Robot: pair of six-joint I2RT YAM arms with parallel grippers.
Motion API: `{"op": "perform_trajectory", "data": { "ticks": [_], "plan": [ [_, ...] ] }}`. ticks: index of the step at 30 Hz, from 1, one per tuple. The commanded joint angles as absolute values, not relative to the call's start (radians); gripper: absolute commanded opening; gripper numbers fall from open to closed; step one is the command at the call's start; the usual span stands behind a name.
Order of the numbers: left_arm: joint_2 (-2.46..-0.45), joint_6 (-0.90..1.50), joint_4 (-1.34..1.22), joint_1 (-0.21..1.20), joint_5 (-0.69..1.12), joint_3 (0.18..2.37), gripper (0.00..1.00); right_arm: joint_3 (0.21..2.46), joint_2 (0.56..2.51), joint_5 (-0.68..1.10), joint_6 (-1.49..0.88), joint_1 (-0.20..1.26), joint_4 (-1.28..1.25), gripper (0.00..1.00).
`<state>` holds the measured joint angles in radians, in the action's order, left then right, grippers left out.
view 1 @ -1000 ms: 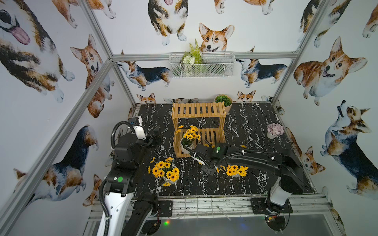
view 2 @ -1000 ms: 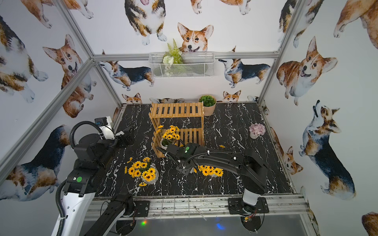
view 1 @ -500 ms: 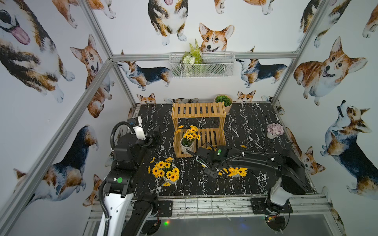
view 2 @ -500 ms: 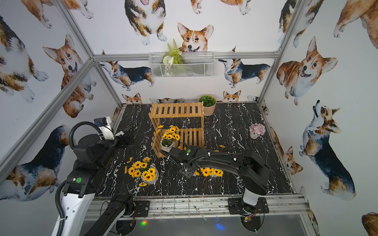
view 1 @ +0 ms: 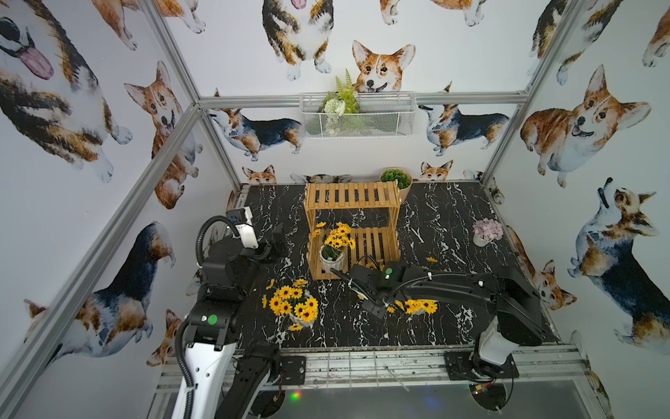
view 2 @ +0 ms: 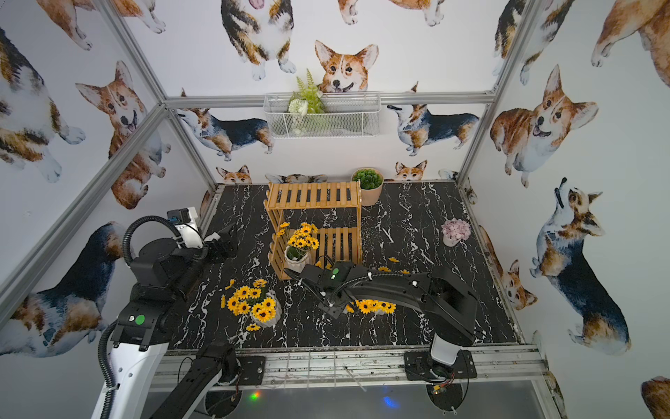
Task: Take the sunflower pots off the shelves
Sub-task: Place the sunflower pot at the center of the board.
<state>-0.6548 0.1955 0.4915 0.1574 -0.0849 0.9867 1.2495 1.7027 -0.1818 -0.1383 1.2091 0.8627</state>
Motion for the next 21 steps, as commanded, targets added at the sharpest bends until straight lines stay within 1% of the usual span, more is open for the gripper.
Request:
{"op": "perform_trajectory", "data": {
  "ticks": [1, 4, 8, 10, 17, 19, 21],
  "plan": [
    [-0.653, 0.204, 0.463, 0.153, -0.085, 0.985, 1.00, 1.244, 1.697, -0.157, -0.161, 1.211, 0.853, 0.01],
    [-0.653, 0.204, 0.463, 0.154, -0.084, 0.985, 1.00, 1.241, 1.697, -0.151, -0.163, 1.210, 0.856, 0.05],
    [-0.653, 0.204, 0.462, 0.154, -0.084, 0.983, 1.00, 1.245, 1.690, -0.146, -0.165, 1.211, 0.856, 0.15],
    [-0.652, 0.204, 0.462, 0.153, -0.084, 0.982, 1.00, 1.249, 1.689, -0.144, -0.164, 1.210, 0.862, 0.18],
    [-0.650, 0.202, 0.461, 0.153, -0.085, 0.980, 1.00, 1.263, 1.682, -0.121, -0.169, 1.210, 0.873, 0.21],
    [-0.650, 0.202, 0.462, 0.153, -0.084, 0.980, 1.00, 1.269, 1.675, -0.117, -0.170, 1.210, 0.876, 0.23],
    [-0.650, 0.202, 0.462, 0.153, -0.084, 0.980, 1.00, 1.277, 1.659, -0.114, -0.174, 1.210, 0.882, 0.28]
  ]
}}
